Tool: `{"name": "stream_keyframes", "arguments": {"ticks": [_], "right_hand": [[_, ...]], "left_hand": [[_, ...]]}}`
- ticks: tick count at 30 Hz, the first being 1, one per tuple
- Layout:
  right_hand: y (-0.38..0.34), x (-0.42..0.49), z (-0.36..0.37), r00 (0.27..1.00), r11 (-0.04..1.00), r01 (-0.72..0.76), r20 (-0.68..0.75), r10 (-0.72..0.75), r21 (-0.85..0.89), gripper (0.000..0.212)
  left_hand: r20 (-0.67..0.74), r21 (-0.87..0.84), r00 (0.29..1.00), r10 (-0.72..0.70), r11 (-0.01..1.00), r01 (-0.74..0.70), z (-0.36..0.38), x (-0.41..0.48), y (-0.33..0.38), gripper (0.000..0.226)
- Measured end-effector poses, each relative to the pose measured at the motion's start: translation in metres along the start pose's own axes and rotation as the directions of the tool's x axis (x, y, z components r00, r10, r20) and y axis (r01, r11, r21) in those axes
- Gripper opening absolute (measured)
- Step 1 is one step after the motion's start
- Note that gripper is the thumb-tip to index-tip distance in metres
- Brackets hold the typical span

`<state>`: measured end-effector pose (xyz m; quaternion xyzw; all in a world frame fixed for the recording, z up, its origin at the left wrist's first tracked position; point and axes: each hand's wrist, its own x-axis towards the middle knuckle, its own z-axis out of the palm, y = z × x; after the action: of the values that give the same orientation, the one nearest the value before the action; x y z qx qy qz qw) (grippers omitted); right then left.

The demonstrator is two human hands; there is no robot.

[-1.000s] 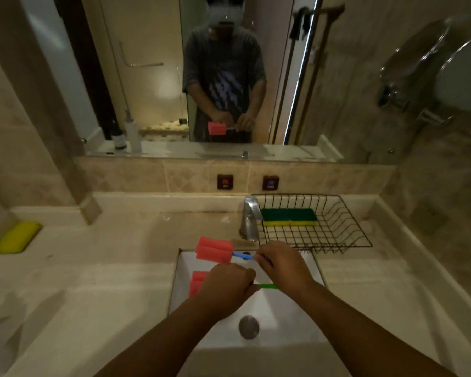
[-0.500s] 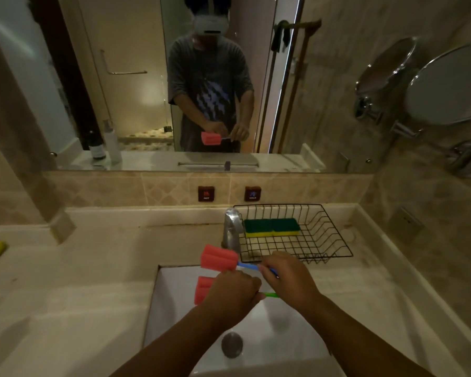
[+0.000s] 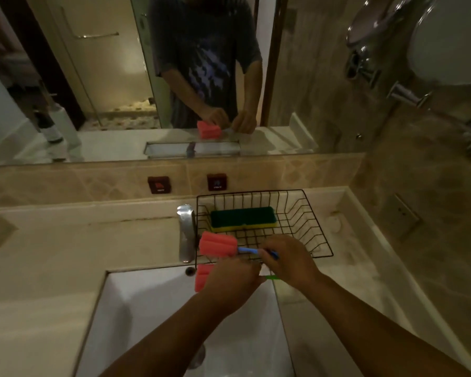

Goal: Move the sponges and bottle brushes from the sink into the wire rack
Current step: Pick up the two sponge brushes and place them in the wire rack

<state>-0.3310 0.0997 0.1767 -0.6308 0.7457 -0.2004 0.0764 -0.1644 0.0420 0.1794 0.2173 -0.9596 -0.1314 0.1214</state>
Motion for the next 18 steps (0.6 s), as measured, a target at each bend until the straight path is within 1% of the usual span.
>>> {"name": "stream_keyframes", "arguments": {"ticks": [4,7,10,13,18], "right_hand": [[0.036,0.021,0.008,0.999,0.999,0.015,0.037,-0.017,0.041,0.009],[0.056,0.038,0.014,0.998,0.996,0.02,0.057,-0.025,0.085,0.005],[0.07,0.055,0.022,0.997,0.989,0.005,0.08,-0.017,0.145,0.012],[0.08,0.071,0.033,0.994,0.992,-0.025,0.111,0.011,0.125,0.016],[0.093,0.091,0.05,0.983,0.992,-0.023,0.186,0.0,0.124,0.011]], "left_hand": [[0.017,-0.043,0.999,-0.028,0.999,0.028,0.016,0.03,-0.003,0.02],[0.05,-0.015,0.998,-0.029,0.999,0.03,0.027,0.05,-0.011,0.021],[0.092,0.0,0.995,-0.048,0.999,0.048,0.037,0.064,-0.023,0.021],[0.121,-0.018,0.989,-0.09,0.995,0.093,0.048,0.077,-0.035,0.021],[0.147,-0.035,0.985,-0.086,0.995,0.092,0.061,0.091,-0.05,0.018]]}}
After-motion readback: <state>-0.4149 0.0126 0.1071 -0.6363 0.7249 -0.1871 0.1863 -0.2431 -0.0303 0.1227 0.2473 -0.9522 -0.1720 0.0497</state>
